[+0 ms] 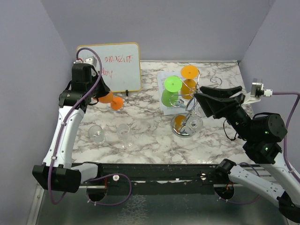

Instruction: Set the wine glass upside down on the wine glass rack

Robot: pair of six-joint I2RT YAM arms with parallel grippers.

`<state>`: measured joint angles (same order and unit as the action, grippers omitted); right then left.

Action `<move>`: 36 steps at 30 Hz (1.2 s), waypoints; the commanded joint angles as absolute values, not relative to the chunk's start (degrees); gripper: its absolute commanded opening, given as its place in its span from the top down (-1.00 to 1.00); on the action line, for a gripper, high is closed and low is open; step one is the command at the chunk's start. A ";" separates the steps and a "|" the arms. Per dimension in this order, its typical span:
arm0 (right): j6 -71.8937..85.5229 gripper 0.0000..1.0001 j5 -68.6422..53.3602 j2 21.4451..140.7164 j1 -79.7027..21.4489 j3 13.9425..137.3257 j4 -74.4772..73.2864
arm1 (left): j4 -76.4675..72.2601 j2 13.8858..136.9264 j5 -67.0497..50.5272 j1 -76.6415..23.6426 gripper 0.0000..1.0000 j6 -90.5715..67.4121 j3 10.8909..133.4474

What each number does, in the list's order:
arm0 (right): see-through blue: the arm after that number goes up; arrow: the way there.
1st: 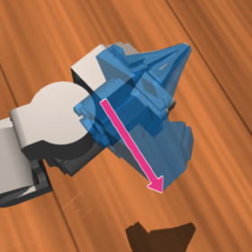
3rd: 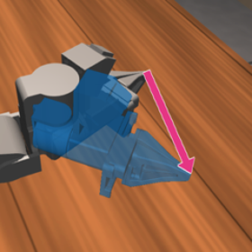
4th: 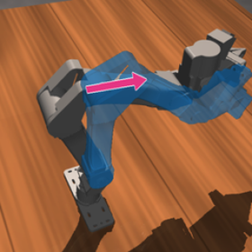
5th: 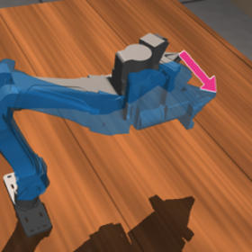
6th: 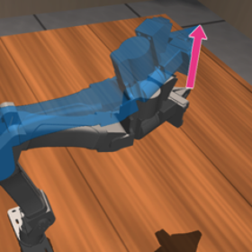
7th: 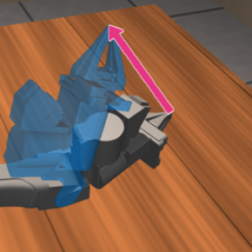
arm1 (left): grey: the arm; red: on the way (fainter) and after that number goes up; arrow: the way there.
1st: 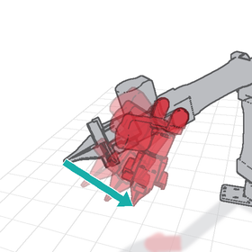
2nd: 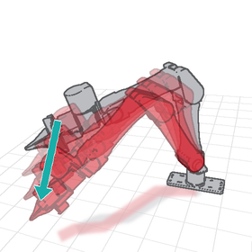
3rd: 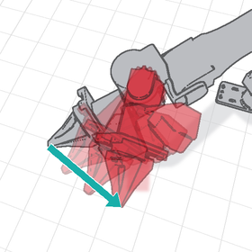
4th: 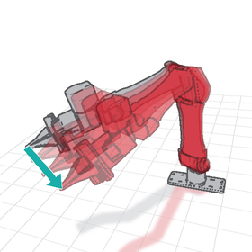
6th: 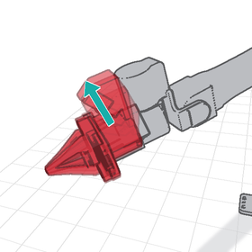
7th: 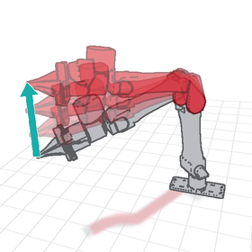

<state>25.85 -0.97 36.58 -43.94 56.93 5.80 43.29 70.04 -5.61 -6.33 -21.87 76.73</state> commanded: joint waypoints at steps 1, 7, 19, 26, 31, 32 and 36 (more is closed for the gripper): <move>25.08 -0.17 2.99 35.24 -44.39 54.53 7.33 | 43.42 66.39 -16.49 -6.06 1.00 -24.46 82.93; 27.51 -0.17 6.67 35.34 -44.38 53.76 8.15 | 40.92 64.32 -19.89 -6.01 1.00 -29.90 88.31; 34.45 -0.17 3.67 45.35 -44.38 60.25 7.73 | 15.28 58.89 -19.61 -6.02 1.00 -44.44 85.99; 39.67 -0.18 -1.01 54.78 -44.41 67.17 10.28 | -4.20 58.65 -22.01 -6.06 1.00 -56.63 81.62; 46.30 -0.39 -2.11 59.53 -44.38 68.87 19.18 | -14.65 58.96 -21.66 -6.91 1.00 -64.86 77.02; 47.69 -0.41 -1.69 60.22 -44.38 68.76 21.23 | -14.94 59.48 -21.20 -7.70 1.00 -65.25 77.02; 53.81 -0.40 1.91 62.84 -44.40 68.19 26.83 | -20.53 61.79 -18.31 -14.18 1.00 -67.27 75.08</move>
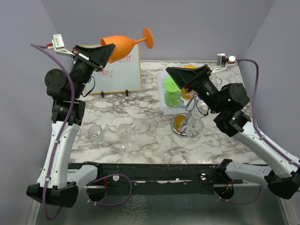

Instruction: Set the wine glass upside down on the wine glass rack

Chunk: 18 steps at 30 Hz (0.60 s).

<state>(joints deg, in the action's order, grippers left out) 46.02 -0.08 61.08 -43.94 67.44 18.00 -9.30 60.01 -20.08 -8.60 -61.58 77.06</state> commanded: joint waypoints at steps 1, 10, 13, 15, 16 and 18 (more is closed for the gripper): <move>55.21 -0.40 2.84 63.38 -44.39 67.61 28.61 | -22.52 62.66 -17.44 -16.15 1.00 -67.89 74.41; 60.23 -0.37 11.30 64.46 -44.39 63.90 38.72 | -25.09 65.66 -11.76 -23.88 1.00 -66.26 75.58; 62.90 -0.38 14.08 65.41 -44.38 63.63 39.34 | -26.82 65.49 -10.62 -25.21 1.00 -66.89 74.12; 64.50 -0.38 15.19 66.91 -44.39 65.38 37.18 | -27.93 65.66 -10.52 -25.84 1.00 -67.06 73.83; 64.95 -0.37 15.53 67.67 -44.41 66.66 35.30 | -28.13 65.74 -10.48 -26.10 1.00 -67.17 73.83; 65.11 -0.37 15.56 68.96 -44.43 68.45 34.00 | -28.74 65.79 -10.51 -26.55 1.00 -67.32 73.70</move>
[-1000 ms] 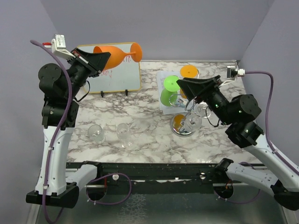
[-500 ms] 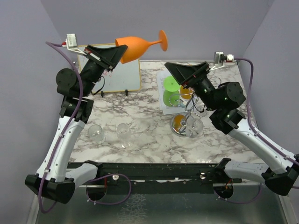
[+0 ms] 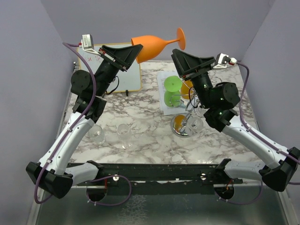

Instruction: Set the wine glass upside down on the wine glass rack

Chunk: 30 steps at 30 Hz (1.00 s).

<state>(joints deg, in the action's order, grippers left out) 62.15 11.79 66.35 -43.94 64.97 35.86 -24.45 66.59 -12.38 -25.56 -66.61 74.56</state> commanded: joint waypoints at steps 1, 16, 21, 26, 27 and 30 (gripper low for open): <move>64.98 -0.38 15.71 69.34 -44.39 68.74 34.77 | -28.94 65.69 -10.48 -26.76 1.00 -67.32 73.55; 65.49 -0.09 20.67 72.38 -44.38 72.90 33.53 | -30.85 64.83 -11.62 -29.77 1.00 -68.52 72.07; 66.44 -0.07 20.53 73.09 -44.38 73.61 32.23 | -30.94 64.20 -12.01 -30.38 1.00 -68.35 71.45; 66.33 0.08 19.33 73.62 -44.38 73.83 32.20 | -31.22 63.55 -11.91 -30.67 1.00 -67.51 70.54; 66.35 0.10 19.07 73.66 -44.38 73.72 32.51 | -31.27 63.43 -11.94 -30.67 1.00 -67.42 70.38; 65.83 0.28 18.94 73.73 -44.38 73.48 33.44 | -31.29 63.15 -12.46 -30.67 1.00 -67.29 70.12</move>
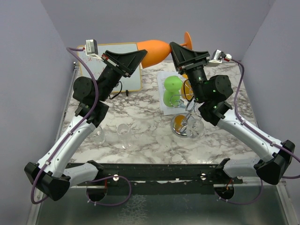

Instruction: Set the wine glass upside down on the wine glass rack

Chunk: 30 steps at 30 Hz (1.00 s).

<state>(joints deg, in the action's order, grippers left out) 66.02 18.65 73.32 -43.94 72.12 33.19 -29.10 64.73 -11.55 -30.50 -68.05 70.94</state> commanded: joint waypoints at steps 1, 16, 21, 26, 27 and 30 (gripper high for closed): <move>65.58 0.35 18.79 73.74 -44.38 73.48 33.71 | -31.29 62.97 -12.54 -30.70 1.00 -67.32 69.87; 49.37 0.99 15.34 70.46 -44.41 73.01 36.81 | -17.76 59.49 -8.64 -30.76 -0.17 -60.39 67.99; 36.54 0.99 6.53 69.53 -44.38 74.16 35.10 | 1.36 56.64 -0.81 -30.76 -0.55 -51.48 71.40; 24.48 0.99 -6.99 70.26 -44.39 76.32 31.69 | 10.32 51.37 2.44 -30.67 -0.82 -43.45 72.38; 22.88 0.99 -9.39 70.60 -44.39 77.01 30.67 | 12.06 50.31 3.44 -30.70 -0.84 -41.24 73.30; 17.06 0.99 -13.77 71.82 -44.38 78.61 27.54 | 19.34 48.69 8.96 -30.75 -0.90 -35.41 78.30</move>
<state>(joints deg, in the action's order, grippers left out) 28.62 -1.98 70.89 -43.94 75.57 31.05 7.16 51.75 0.10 -30.65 -46.76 71.57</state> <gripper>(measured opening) 0.050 0.924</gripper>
